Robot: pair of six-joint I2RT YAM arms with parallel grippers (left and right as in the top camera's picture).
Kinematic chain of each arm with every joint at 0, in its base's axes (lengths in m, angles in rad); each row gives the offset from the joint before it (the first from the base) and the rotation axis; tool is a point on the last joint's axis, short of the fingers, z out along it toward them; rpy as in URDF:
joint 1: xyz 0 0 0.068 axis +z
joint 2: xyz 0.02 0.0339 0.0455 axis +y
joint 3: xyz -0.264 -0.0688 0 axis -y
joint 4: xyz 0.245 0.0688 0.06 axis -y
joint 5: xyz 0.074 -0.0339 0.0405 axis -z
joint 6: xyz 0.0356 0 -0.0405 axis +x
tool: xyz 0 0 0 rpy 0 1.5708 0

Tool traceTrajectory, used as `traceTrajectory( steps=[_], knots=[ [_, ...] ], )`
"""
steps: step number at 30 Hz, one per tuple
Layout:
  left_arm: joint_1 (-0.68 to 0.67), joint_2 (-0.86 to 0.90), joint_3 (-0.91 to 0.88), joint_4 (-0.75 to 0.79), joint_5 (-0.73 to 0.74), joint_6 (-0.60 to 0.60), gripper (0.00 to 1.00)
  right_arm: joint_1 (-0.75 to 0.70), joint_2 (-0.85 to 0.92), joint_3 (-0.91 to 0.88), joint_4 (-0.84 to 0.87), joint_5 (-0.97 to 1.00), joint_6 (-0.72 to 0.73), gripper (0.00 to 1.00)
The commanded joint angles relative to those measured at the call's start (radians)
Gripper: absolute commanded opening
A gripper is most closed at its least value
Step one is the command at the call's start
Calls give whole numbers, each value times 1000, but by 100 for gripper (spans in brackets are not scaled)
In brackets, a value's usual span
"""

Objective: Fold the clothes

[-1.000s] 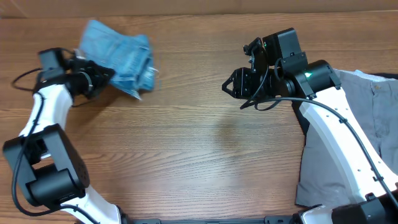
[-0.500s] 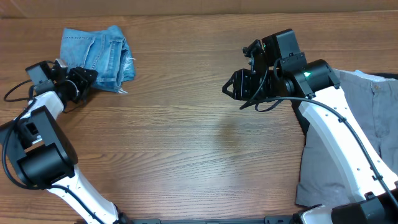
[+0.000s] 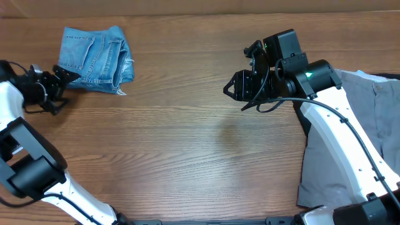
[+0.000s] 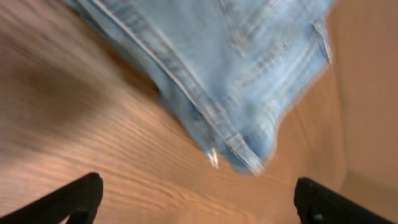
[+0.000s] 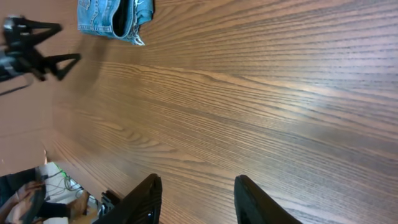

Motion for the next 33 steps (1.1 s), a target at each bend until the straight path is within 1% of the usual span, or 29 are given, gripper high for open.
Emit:
traceTrajectory(
  steps=[1,2,4,8,9,11,13,16,17,18,21,25,29,33],
  knots=[
    [-42,-200,106,-114,-63,222,100,3,-73,64,-3,-3,4,42],
    [-48,-218,109,-124,-78,228,100,3,-82,74,-5,-3,9,42],
    [-97,-343,113,-156,-169,230,100,3,-126,115,-9,1,8,43],
    [-241,-603,113,-204,-367,229,100,3,-237,190,-24,74,9,46],
    [-290,-671,113,-218,-427,224,100,3,-272,208,-34,112,8,49],
    [-362,-764,113,-239,-484,222,100,3,-330,228,-47,172,4,56],
    [-424,-848,113,-262,-496,222,100,3,-407,230,-50,234,4,64],
    [-477,-942,113,-325,-496,205,100,3,-505,230,-61,288,-19,76],
    [-487,-970,113,-349,-495,204,100,3,-535,230,-65,293,-32,83],
    [-492,-994,113,-373,-496,204,100,3,-564,230,-73,299,-50,100],
    [-493,-1044,113,-433,-502,205,100,3,-636,230,-113,341,-100,100],
    [-493,-1067,113,-499,-526,207,100,3,-691,230,-214,366,-100,100],
    [-493,-1064,113,-545,-526,207,100,3,-696,229,-321,366,-100,100],
    [-493,-1064,113,-556,-526,207,100,3,-693,229,-433,366,-100,100]
  ],
)
